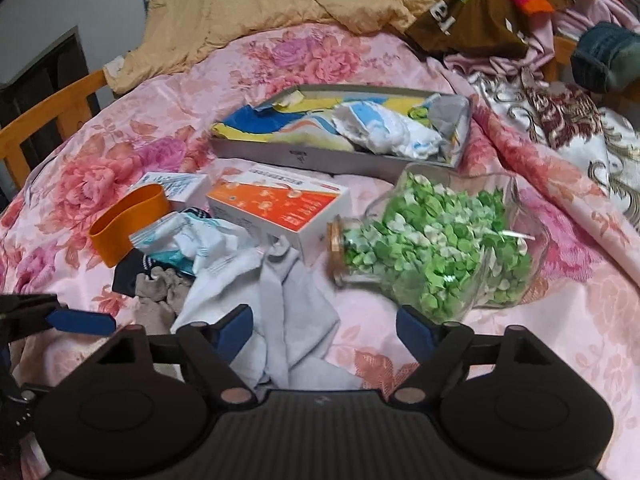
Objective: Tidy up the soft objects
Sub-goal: 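Move the left tool to the gray drawstring pouch while the right tool approaches the gray cloth, then grasp the gray pouch with the left tool while the right tool grasps the gray cloth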
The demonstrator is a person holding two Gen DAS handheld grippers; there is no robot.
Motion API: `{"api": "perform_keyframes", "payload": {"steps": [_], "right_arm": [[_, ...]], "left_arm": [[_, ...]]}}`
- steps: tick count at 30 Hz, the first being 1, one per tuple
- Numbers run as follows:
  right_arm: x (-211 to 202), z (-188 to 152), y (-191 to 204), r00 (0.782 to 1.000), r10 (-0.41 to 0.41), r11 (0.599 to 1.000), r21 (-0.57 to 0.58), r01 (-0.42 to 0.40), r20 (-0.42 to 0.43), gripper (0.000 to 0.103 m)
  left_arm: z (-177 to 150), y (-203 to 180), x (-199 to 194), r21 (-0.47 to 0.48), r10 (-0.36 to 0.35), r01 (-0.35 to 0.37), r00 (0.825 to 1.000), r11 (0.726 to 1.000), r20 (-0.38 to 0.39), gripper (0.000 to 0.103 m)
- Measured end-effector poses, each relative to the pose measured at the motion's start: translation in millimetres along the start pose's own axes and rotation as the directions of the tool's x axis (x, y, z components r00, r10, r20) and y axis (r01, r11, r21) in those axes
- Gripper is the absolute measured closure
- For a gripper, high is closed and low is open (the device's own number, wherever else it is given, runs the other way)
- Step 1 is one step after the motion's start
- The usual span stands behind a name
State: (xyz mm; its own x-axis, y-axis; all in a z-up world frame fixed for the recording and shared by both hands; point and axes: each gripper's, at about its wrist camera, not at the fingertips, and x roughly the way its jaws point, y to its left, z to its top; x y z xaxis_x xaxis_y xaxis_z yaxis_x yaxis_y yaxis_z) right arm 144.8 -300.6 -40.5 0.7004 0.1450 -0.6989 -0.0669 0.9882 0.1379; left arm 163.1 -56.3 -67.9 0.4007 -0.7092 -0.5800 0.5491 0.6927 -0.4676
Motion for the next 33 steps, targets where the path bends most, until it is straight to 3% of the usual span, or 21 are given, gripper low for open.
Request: {"api": "perform_keyframes", "payload": {"steps": [2,4,5,8,12,16,21,27,33], "right_arm": [[4,0,0,1.000,0.018,1.000,0.012,-0.018,-0.015,0.026],[7,0,-1,1.000,0.023,0.999,0.030,-0.023,-0.020,0.034],[9,0,-2,0.999,0.030,0.999,0.046,-0.029,-0.022,0.037],[16,1,-7,0.998,0.050,0.995,0.094,-0.046,-0.038,0.045],[22,1,-7,0.996,0.073,0.991,0.118,-0.067,-0.042,0.056],[26,0,-6,0.994,0.091,0.988,0.133,-0.083,-0.054,0.074],[26,0,-9,0.993,0.105,0.980,0.174,-0.095,-0.051,0.085],[19,0,-10,0.996,0.088,0.981,0.173,-0.083,-0.022,0.098],[2,2,-8,0.997,0.050,0.987,0.153,-0.059,0.062,0.099]], "left_arm": [[2,5,4,-0.055,-0.022,0.022,1.000,0.998,0.006,0.006],[3,8,9,-0.096,-0.035,0.035,0.999,0.995,-0.004,0.023],[4,10,11,-0.110,-0.030,0.029,1.000,0.993,-0.008,0.026],[4,11,15,-0.127,-0.031,0.031,0.999,0.991,-0.005,0.034],[4,15,17,-0.150,-0.010,0.008,1.000,0.989,-0.012,0.056],[3,23,18,-0.210,-0.008,0.005,1.000,0.978,-0.013,0.068],[2,27,20,-0.220,-0.010,0.008,1.000,0.976,-0.010,0.082],[0,14,11,-0.173,0.042,-0.043,0.999,0.984,-0.008,0.089],[7,-4,-9,-0.121,0.110,-0.109,0.994,0.987,0.003,0.093]]}}
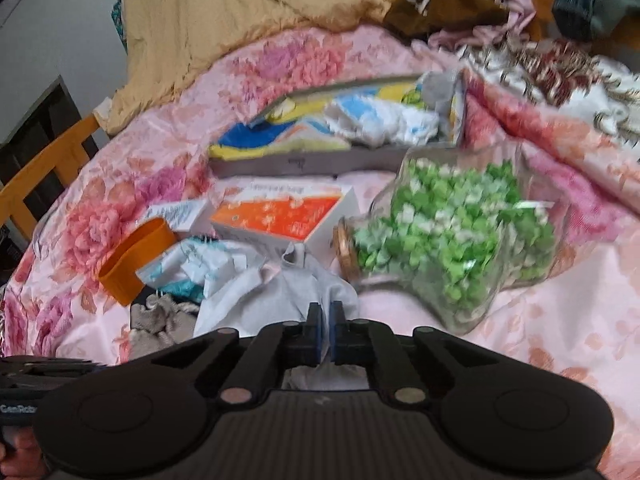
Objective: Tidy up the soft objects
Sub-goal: 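Grasp the gray pouch with the left tool while the right tool grasps the gray cloth, then carry the gray pouch with the left tool to the tray while the right tool carries the gray cloth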
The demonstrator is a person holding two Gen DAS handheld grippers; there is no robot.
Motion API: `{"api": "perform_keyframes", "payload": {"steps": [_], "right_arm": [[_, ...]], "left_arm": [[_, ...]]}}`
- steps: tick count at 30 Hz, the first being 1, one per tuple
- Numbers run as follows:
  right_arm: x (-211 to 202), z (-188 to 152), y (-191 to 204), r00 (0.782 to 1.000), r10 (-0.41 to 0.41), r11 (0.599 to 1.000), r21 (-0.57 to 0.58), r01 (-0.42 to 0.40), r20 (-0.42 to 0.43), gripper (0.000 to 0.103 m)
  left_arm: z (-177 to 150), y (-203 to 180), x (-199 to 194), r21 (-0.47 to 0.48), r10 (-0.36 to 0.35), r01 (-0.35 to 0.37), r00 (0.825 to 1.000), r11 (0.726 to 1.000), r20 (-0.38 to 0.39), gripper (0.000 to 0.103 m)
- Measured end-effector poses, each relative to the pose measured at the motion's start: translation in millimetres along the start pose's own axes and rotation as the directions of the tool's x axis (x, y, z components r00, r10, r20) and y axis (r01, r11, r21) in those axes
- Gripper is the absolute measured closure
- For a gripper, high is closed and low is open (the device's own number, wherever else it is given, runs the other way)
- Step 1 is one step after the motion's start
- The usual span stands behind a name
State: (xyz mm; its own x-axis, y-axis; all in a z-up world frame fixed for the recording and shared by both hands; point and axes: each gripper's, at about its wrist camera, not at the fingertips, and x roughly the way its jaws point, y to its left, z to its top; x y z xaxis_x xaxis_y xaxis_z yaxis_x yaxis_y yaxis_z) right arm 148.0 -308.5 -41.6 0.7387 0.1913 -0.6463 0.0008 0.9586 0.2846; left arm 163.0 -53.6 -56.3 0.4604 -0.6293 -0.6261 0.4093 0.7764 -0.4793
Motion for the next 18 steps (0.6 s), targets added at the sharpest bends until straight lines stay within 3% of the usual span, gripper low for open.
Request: {"api": "perform_keyframes", "payload": {"steps": [8,18], "right_arm": [[-23,3,0,0.994,0.007,1.000,-0.013,-0.006,0.109,0.099],[-49,5,7,0.971,0.048,0.998,-0.039,-0.040,0.235,0.099]], "left_arm": [[6,-13,-32,0.030,0.066,-0.067,0.997,0.997,0.046,0.093],[19,-32,-70,0.031,0.120,-0.126,0.981,0.992,0.151,0.093]]}}
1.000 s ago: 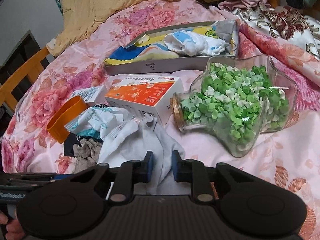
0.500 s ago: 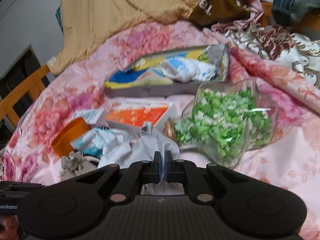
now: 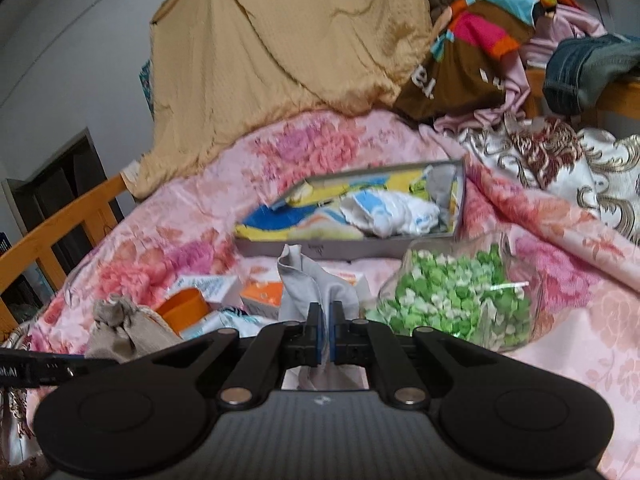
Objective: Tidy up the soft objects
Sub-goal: 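Carry the gray pouch with the left tool to the tray while the right tool carries the gray cloth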
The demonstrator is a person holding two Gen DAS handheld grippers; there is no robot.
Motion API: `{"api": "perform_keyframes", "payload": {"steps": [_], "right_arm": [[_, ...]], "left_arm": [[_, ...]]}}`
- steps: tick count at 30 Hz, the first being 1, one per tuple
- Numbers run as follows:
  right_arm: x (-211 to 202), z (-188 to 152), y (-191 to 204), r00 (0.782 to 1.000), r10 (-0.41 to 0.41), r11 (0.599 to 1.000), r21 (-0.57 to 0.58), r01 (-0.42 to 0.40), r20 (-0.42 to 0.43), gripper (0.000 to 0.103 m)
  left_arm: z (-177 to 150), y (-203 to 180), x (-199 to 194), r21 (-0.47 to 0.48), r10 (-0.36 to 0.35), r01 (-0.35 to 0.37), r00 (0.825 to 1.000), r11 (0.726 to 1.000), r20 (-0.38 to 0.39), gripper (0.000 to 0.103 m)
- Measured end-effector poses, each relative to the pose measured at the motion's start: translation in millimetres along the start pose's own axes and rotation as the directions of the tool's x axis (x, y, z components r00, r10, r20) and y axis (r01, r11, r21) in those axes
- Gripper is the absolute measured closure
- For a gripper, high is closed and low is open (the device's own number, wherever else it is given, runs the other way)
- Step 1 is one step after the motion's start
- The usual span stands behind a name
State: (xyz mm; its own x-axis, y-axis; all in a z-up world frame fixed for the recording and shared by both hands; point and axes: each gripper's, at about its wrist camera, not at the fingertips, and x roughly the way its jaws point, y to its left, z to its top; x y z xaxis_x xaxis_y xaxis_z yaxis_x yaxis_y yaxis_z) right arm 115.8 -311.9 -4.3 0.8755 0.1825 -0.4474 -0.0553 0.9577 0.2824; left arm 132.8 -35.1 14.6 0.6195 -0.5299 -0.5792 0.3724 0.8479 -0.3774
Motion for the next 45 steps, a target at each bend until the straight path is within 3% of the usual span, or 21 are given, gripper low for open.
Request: {"api": "perform_keyframes", "payload": {"steps": [13,19,26,32,37,40,45], "right_arm": [[-16,7,-3,0.994,0.006,1.000,0.013,-0.007,0.112,0.099],[-23,11,-4,0.989,0.019,0.999,0.025,-0.023,0.145,0.099],[-30,22,0,0.980,0.048,0.998,0.032,-0.056,0.193,0.099],[-24,31,7,0.975,0.069,0.997,0.005,-0.072,0.211,0.099],[6,61,12,0.969,0.112,0.992,0.026,-0.121,0.222,0.099],[32,85,19,0.968,0.115,0.993,-0.027,-0.112,0.224,0.099],[93,129,22,0.975,0.103,0.991,-0.102,-0.084,0.198,0.099]], "left_arm": [[15,-18,-34,0.063,0.032,-0.035,0.999,0.997,0.034,0.093],[27,-24,-53,0.042,0.047,-0.051,0.995,0.998,0.083,0.093],[53,-36,-50,0.037,0.102,-0.107,0.990,0.994,0.098,0.093],[101,-40,-24,0.075,0.147,-0.156,0.982,0.985,0.116,0.093],[137,-24,3,0.058,0.155,-0.167,0.974,0.984,0.167,0.093],[164,-6,32,0.079,0.129,-0.142,0.979,0.987,0.155,0.093],[203,39,101,0.120,0.024,-0.044,0.987,0.992,0.159,0.093]]}}
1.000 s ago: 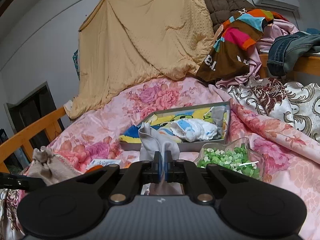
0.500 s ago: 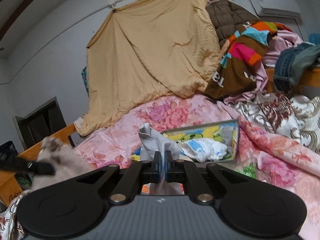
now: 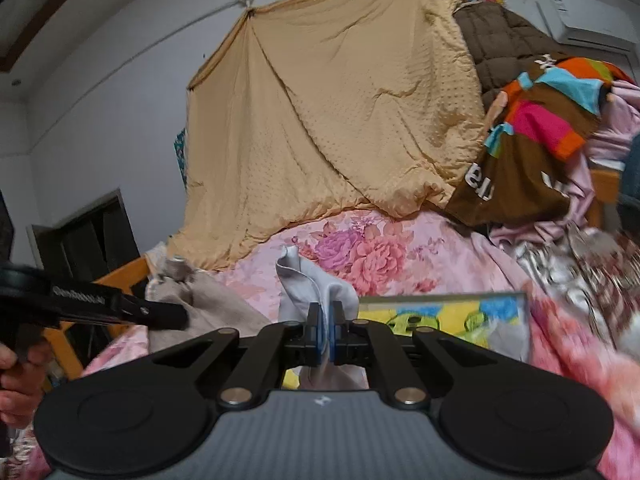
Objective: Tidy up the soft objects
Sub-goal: 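Carry the gray pouch with the left tool to the tray while the right tool carries the gray cloth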
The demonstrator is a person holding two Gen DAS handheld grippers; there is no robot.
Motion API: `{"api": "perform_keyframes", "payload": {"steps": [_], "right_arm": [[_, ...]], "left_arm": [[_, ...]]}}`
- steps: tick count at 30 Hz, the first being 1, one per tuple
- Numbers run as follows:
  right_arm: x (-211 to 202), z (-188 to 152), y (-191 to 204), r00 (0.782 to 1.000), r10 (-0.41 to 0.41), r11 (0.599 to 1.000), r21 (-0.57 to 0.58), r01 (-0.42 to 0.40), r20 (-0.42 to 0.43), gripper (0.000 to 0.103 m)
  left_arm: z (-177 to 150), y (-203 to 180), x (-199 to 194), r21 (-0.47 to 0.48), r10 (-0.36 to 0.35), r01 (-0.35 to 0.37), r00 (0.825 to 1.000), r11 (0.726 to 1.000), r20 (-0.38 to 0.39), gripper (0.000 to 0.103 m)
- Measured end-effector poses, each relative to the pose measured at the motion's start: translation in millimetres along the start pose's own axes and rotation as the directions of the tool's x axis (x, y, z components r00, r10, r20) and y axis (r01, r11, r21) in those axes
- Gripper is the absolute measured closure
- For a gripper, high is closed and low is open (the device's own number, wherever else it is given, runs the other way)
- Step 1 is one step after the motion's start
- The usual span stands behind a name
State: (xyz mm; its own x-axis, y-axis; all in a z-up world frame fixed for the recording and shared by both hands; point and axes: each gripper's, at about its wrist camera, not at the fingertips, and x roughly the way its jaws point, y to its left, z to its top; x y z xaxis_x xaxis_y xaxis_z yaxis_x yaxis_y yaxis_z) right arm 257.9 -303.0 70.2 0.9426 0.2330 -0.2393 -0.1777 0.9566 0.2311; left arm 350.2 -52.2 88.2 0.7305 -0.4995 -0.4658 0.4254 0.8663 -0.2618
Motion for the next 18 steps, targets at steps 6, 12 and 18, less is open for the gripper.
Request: {"api": "perform_keyframes", "payload": {"steps": [6,12,18], "right_arm": [[108,19,-8,0.999,0.023,0.995,-0.097,-0.027,-0.044,0.099],[178,1,-20,0.991,-0.015,0.996,-0.091,0.003,-0.135,0.099],[199,1,-34,0.957,-0.102,0.994,-0.051,0.092,-0.273,0.099]], "left_arm": [[5,57,87,-0.012,-0.047,0.046,0.999,0.999,-0.021,0.092],[13,91,156,0.003,-0.073,0.075,0.983,0.997,-0.171,0.092],[11,103,189,0.021,-0.078,0.089,0.941,0.996,-0.328,0.092]]}}
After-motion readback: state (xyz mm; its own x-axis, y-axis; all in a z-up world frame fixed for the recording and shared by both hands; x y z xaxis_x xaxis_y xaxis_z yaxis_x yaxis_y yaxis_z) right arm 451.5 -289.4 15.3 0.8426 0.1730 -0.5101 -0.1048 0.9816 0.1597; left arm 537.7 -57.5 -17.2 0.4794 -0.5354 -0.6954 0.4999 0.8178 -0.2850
